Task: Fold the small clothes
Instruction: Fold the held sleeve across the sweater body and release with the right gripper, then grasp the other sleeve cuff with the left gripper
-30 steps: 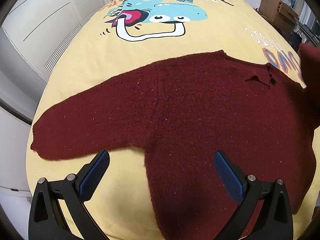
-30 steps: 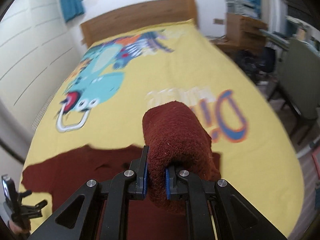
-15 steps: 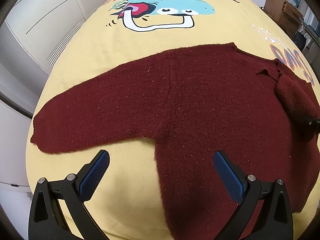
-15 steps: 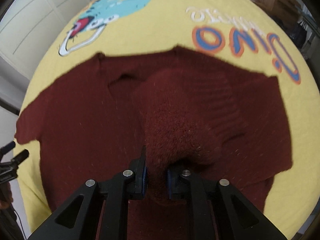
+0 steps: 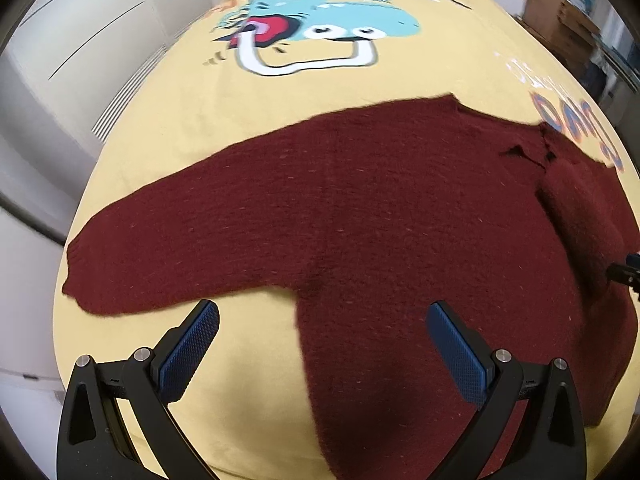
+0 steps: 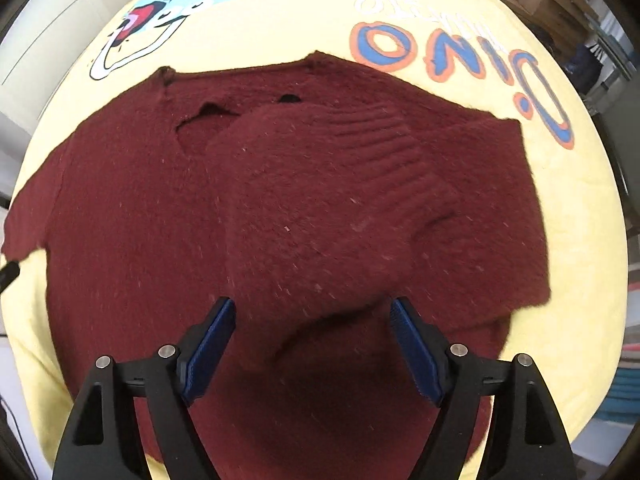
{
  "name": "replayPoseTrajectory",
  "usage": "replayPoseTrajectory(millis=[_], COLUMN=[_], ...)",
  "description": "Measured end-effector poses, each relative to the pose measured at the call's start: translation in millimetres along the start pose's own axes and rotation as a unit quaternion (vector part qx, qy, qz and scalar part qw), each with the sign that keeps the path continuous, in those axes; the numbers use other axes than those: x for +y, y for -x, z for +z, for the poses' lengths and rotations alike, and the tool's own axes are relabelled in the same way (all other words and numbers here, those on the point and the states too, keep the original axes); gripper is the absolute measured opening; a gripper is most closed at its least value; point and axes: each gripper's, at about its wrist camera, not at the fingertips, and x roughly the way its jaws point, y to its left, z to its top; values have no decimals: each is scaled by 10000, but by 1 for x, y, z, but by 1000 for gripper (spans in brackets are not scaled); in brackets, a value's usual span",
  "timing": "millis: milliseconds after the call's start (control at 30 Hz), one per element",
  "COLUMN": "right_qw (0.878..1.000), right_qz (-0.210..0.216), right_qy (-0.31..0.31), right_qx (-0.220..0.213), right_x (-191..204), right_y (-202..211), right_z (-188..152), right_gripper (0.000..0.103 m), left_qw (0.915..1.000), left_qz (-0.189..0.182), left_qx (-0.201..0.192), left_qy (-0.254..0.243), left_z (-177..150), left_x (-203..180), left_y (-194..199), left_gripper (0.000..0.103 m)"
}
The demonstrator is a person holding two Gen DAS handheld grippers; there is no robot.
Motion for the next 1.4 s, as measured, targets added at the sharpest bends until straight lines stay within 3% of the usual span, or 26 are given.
replayPoseTrajectory(millis=[167,333,567,800,933,1000,1067,1100,1133,1167,1267,1400], right_qw=[9994,9976,9942,9909,9891,9883,9878,9876,9872,9869,9861,9862], right_qz=[-212,-395,-241,-178,-141,-127,-154,-172,-183,-183,-165,-190], right_qy=[-274,-561,-1040,-1324,-1458,-1512,-1544,-1560,-1582,-1601,-1652,-1644], right_qx=[-48,-63,-125,-154,-136,-126,-115,-101,-86,-76,-70,-61], right_x=[-25,-52,-82,-108,-120,-127,-133,-135,-137,-138,-142,-144], right_y=[11,16,17,20,18,19,20,19,19,18,18,19], right_z=[-25,-48,-68,-79,-84,-88,-91,-93,-94,-94,-96,-99], right_gripper=[81,81,81,81,81,81,81,81,81,81,81,81], left_qw=[9971,9847,9551,9205,9095,9096,9121,9133,9154,9174,9324,9548], left_qz=[-256,-669,-1061,-899,-627,-571,-567,-519,-378,-358,-844,-1266], left_qx=[-75,-305,-353,-121,80,183,383,453,553,651,866,788], left_qy=[-712,-1580,-2745,-3801,-4109,-4112,-4041,-4014,-3969,-3910,-3407,-2571], left_z=[8,36,60,48,37,35,37,37,39,41,55,77], left_x=[-49,-119,-232,-303,-324,-326,-326,-325,-321,-317,-291,-241], left_y=[3,13,15,-13,-40,-51,-66,-71,-79,-83,-88,-78], left_gripper=[102,102,102,102,101,100,88,79,53,35,16,15])
